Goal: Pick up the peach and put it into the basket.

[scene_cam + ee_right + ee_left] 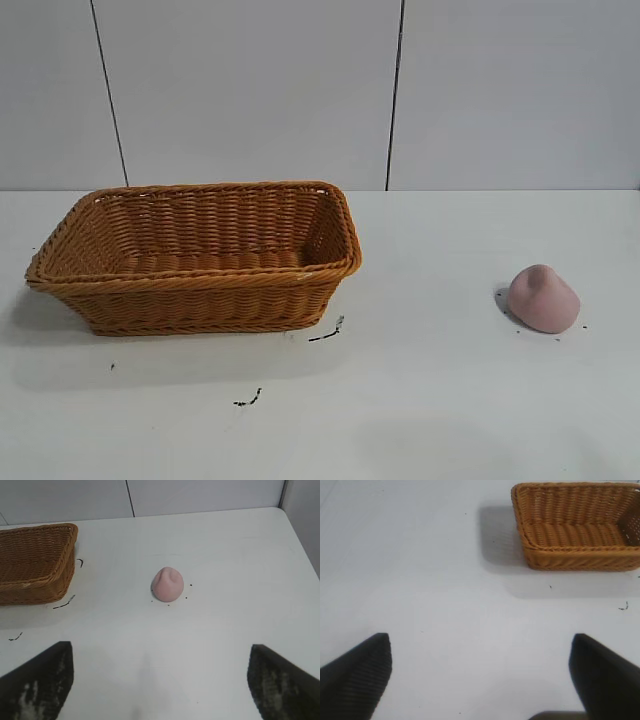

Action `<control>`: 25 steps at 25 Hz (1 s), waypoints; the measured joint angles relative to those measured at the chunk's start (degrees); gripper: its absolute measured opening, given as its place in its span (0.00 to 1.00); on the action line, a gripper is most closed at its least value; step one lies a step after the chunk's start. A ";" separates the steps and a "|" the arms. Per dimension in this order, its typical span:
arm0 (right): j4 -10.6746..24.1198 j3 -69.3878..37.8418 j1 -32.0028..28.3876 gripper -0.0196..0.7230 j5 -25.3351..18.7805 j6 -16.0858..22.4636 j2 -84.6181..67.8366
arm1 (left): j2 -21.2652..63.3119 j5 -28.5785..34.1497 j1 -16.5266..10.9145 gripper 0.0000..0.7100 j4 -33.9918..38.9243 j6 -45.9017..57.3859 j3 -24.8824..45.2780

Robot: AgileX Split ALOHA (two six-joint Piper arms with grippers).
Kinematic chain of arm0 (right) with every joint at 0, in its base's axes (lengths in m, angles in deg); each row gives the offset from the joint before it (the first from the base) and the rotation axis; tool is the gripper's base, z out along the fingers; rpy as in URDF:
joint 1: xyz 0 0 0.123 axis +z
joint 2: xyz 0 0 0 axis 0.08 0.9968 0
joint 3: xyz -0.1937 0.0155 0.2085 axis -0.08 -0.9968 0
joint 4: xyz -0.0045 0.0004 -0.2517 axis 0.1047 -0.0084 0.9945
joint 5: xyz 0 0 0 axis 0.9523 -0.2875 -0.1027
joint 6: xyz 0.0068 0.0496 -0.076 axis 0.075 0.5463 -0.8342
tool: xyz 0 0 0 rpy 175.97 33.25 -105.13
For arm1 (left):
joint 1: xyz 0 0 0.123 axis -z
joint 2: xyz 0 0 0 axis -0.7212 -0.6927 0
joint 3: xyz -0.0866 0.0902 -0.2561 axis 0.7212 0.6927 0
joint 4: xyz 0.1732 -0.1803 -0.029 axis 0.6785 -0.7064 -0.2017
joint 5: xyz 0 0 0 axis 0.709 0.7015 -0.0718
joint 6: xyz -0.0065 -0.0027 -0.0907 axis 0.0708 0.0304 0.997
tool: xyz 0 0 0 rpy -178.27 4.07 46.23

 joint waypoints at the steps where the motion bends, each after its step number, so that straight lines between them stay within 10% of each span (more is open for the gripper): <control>1: 0.00 0.00 0.00 0.91 0.00 0.00 0.00 | 0.00 0.00 0.00 0.98 0.00 0.00 0.00; 12: 0.00 2.41 0.00 0.91 0.67 0.00 5.08 | 0.00 0.00 0.00 0.98 0.00 0.00 0.00; 25: 0.06 25.52 0.00 0.91 4.51 0.00 53.47 | 0.00 0.00 0.00 0.98 0.00 0.00 0.00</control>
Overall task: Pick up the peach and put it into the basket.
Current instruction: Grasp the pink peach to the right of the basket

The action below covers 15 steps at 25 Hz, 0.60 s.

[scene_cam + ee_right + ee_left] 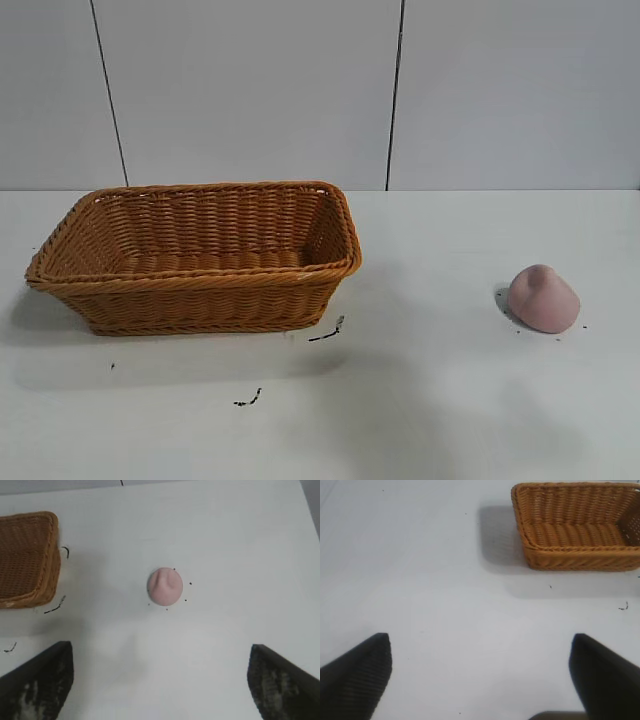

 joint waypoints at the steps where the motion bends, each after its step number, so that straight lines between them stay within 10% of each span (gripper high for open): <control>1: 0.00 1.40 0.00 0.91 0.06 0.00 3.51 | 0.00 0.00 0.00 0.98 0.00 0.00 0.00; 15: 2.05 21.75 3.40 0.91 -3.33 -2.28 45.92 | 0.00 0.00 0.00 0.98 0.00 0.00 0.00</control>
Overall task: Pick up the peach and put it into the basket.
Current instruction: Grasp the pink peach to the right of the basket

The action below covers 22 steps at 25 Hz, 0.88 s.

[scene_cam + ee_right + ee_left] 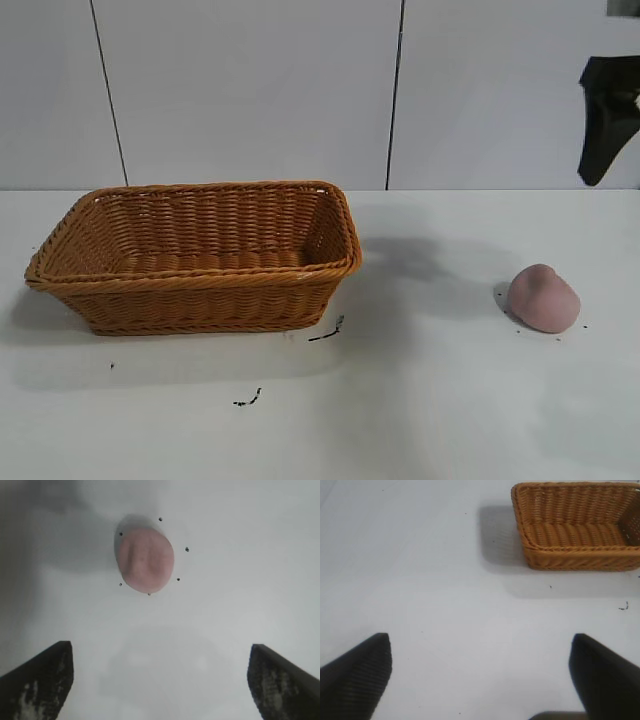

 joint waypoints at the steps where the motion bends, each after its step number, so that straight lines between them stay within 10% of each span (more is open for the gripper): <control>1: 0.08 0.56 0.74 0.91 0.72 -0.17 1.18 | 0.00 0.00 0.00 0.98 0.00 0.00 0.00; 22: 3.00 1.56 1.42 0.91 14.70 -0.64 21.43 | 0.00 0.00 0.00 0.98 0.00 0.00 0.00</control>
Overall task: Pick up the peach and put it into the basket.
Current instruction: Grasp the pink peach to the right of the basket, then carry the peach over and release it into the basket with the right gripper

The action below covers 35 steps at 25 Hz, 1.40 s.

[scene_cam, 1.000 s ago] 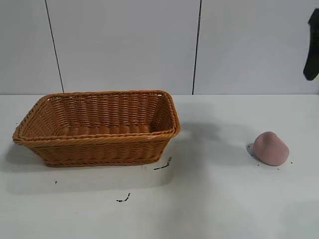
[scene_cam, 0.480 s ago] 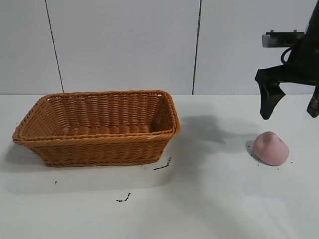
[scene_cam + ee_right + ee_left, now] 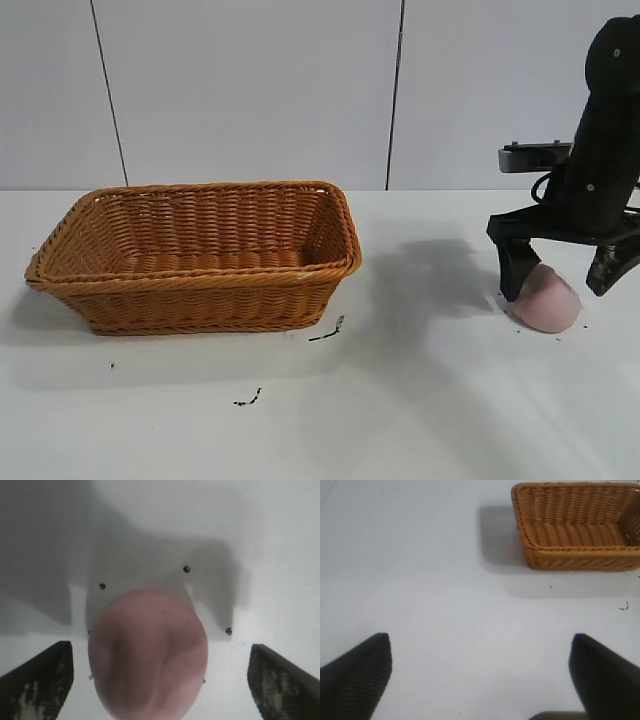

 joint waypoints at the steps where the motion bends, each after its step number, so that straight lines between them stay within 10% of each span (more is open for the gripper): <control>1: -0.58 0.00 0.00 0.91 0.05 0.00 0.24 | 0.00 0.00 0.00 0.98 0.00 0.00 0.00; 9: -1.98 0.00 0.00 0.59 0.32 0.00 0.61 | 0.00 0.00 0.00 0.98 0.00 0.00 0.00; 11: -2.07 0.00 0.00 0.18 -0.45 -0.30 0.61 | 0.00 0.00 0.00 0.98 0.00 0.00 0.00; 13: -2.11 0.34 0.00 0.02 -0.82 -1.09 0.31 | 0.00 0.00 0.00 0.98 0.00 0.00 0.00; 25: -1.04 1.52 0.03 0.01 -4.91 -1.85 -15.25 | 0.00 0.00 0.00 0.98 0.00 0.00 0.00; 35: -2.59 27.31 3.99 0.01 -20.33 -1.74 -12.62 | 0.00 0.00 0.00 0.98 0.00 0.00 0.00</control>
